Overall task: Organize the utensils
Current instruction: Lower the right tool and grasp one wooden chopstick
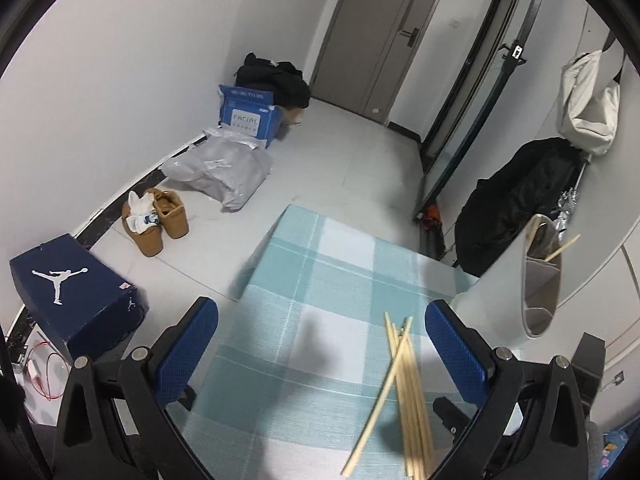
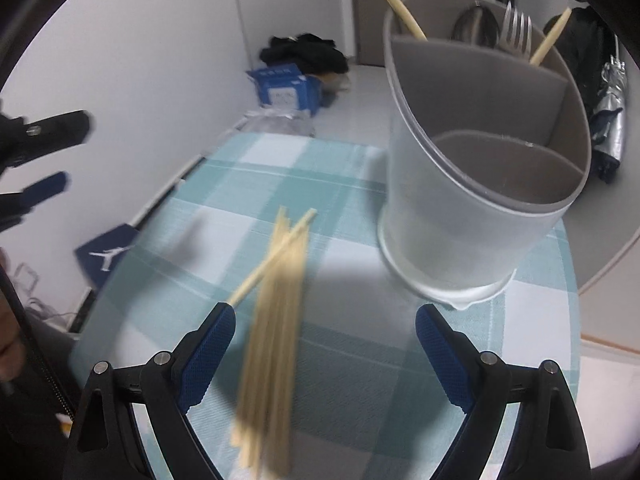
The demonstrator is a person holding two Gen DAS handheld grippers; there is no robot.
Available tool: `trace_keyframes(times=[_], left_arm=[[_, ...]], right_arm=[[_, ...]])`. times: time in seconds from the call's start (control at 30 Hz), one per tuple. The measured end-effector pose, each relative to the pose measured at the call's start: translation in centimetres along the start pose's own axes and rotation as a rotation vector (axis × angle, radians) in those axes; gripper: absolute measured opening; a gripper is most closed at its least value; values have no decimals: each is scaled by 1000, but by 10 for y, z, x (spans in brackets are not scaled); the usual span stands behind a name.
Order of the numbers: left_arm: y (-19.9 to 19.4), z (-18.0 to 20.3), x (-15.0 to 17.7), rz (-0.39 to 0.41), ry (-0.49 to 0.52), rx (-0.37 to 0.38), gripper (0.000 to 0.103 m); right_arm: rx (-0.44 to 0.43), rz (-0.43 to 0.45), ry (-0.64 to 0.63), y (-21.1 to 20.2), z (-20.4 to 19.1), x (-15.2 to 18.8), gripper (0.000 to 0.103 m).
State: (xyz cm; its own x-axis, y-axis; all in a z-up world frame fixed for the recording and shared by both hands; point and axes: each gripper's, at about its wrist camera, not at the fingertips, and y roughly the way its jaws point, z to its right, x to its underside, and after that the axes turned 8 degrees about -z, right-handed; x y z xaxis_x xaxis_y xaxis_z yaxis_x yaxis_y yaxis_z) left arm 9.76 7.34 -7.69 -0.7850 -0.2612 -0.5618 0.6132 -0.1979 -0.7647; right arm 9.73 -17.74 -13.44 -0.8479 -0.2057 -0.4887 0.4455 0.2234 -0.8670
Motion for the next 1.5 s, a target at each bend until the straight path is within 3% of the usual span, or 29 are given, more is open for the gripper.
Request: trace_keyframes(times=[0.1,0.17,0.2,0.37,0.63,0.7,0.93,1.3,1.4,1.5], left_arm=[[5,-2,-1,-33,-23,15,102],[8,-2,-2,-49,-27,11,102],[9,-1,-3,-57,-26,8,102],[12,1,-4,-79,-20,5,102],[14,-4,-8,-108,-46,14,102],[14,-6,-9,-112,-53,19,102],[12,-7,-9,-109,-57,27,102],[13,-5,-5,-153,-29,66,102],[15,-2,-3,-172,1,69,102],[16,0,-2,-180,1,73,102]], right_arm=[[-14,-48,13,11,4,-2,86],[5,-70,2,16,6,-2,77],[9,-78,-5,18,6,-2,68],[13,-115,-40,25,5,-2,47],[42,-132,-151,23,-17,-6,27],[39,-143,-153,25,-20,-8,27],[13,-199,-172,36,-25,-12,6],[-81,-311,-107,-2,5,35,5],[-59,-307,-101,-10,8,38,11],[-40,-282,-105,-11,6,32,28]])
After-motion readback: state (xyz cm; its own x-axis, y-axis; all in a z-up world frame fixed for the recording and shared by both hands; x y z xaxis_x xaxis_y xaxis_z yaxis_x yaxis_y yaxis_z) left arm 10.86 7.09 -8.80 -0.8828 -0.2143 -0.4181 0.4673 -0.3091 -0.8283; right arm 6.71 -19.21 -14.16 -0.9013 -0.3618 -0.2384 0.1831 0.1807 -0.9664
